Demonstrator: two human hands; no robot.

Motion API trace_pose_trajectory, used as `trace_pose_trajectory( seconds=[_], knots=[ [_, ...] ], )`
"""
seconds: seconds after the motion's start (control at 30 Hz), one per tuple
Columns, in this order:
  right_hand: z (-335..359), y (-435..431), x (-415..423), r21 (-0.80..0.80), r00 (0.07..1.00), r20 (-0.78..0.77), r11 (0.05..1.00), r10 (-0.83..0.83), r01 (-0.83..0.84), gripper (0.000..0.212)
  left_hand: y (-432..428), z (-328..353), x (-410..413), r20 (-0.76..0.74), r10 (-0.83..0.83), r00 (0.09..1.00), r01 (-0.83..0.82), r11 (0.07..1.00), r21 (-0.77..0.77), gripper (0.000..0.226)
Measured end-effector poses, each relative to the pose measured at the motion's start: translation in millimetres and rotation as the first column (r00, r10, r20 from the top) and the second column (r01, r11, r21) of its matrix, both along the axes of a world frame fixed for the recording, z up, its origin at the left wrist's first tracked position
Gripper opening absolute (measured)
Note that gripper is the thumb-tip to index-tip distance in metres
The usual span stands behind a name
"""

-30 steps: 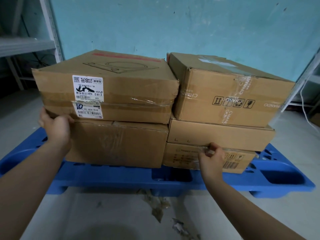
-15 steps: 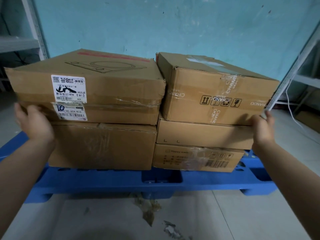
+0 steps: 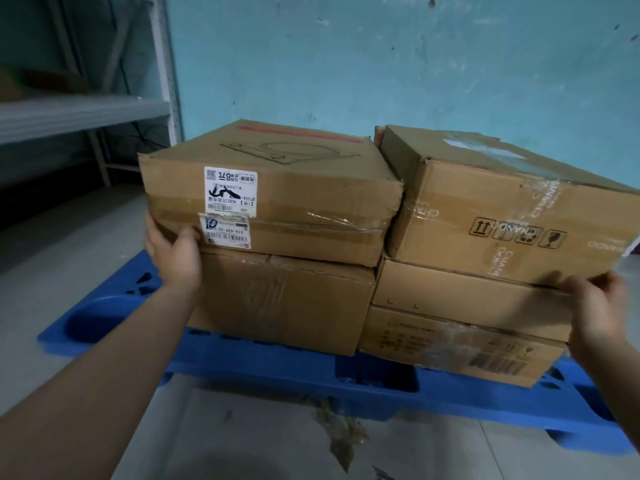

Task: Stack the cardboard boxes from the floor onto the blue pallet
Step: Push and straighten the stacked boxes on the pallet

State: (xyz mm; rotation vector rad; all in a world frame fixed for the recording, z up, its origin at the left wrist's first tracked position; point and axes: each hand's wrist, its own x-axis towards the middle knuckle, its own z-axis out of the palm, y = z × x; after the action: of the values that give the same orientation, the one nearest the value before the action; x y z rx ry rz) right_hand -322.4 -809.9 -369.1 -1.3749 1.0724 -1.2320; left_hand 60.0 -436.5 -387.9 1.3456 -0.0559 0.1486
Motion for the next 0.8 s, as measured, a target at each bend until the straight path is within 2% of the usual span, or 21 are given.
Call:
trace_pose_trajectory(
  seconds=[0.17,0.33,0.47,0.63,0.8],
  knots=[
    [-2,0,5,-0.026,1.0,0.0,1.0,-0.005,0.005,0.06,5,1,3,-0.022,0.027,0.999,-0.026,0.997,0.072,0.082],
    [-10,-2,-2,-0.053,0.997,-0.072,0.998,0.027,-0.031,0.048,6,-1,-1,-0.015,-0.012,1.0,0.014,0.988,0.152,0.08],
    [2,5,5,-0.077,0.996,-0.086,0.996,0.029,-0.036,0.035,16,7,0,-0.038,-0.047,0.998,0.053,0.986,0.16,0.081],
    [11,20,4,-0.082,0.994,-0.094,0.995,0.055,-0.063,0.055,29,12,2,-0.081,-0.128,0.989,0.141,0.969,0.201,0.08],
    [17,27,-11,-0.033,0.985,-0.132,0.993,0.108,-0.113,0.056,33,16,-5,-0.104,-0.192,0.976,0.209,0.961,0.181,0.075]
  ],
)
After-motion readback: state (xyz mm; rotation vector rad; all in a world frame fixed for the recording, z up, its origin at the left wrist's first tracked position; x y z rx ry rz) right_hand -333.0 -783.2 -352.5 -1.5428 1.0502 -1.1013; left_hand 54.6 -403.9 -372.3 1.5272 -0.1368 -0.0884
